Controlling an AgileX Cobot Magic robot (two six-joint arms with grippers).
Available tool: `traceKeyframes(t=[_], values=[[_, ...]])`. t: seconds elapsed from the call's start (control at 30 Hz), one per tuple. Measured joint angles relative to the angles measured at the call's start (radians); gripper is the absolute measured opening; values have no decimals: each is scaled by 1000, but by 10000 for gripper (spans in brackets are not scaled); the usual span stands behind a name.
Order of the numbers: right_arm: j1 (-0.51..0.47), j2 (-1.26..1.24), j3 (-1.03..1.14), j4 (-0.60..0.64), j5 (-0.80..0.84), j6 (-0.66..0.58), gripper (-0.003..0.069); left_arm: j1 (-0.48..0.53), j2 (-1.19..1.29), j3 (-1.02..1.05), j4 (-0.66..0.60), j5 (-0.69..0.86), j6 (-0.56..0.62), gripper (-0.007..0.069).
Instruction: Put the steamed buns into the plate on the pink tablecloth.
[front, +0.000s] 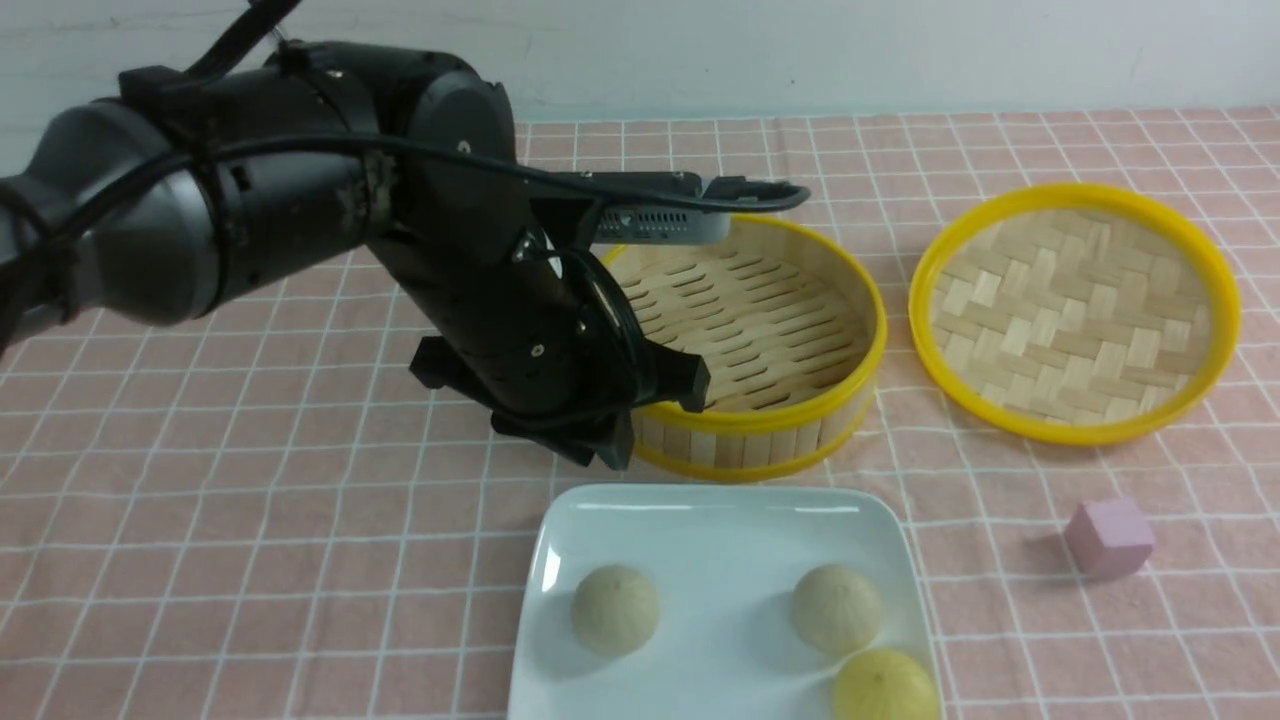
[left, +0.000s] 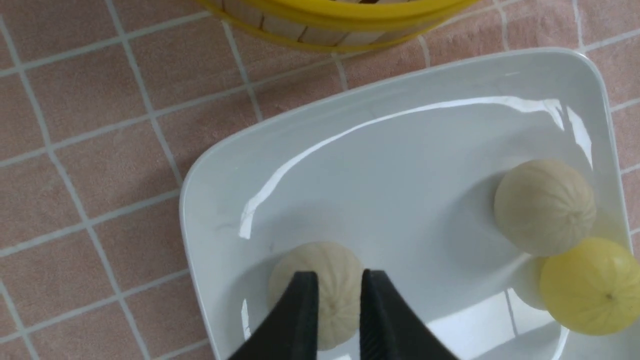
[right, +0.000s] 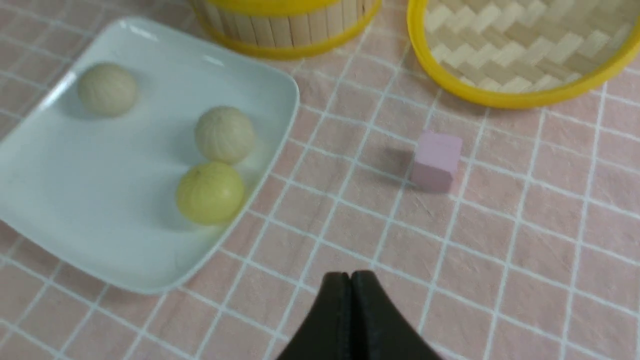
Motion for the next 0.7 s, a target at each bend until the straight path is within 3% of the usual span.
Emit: traceKeyframes(t=[0.1, 0.13, 0.2, 0.3, 0.47, 0.7], values=[[0, -45, 144, -1, -276, 16, -15, -1, 0, 0, 0, -3, 1, 77], [0, -45, 164, -1, -294, 16, -15, -1, 0, 0, 0, -3, 1, 74], [0, -45, 286, -3, -546, 16, -13, -3, 0, 0, 4, -4, 3, 38], [0, -43, 354, -10, -728, 16, -13, -4, 0, 0, 7, -4, 5, 22], [0, -43, 375, -47, -830, 17, -11, -6, 0, 0, 6, -5, 5, 21], [0, -43, 376, -35, -746, 18, -11, -6, 0, 0, 5, -7, 5, 22]])
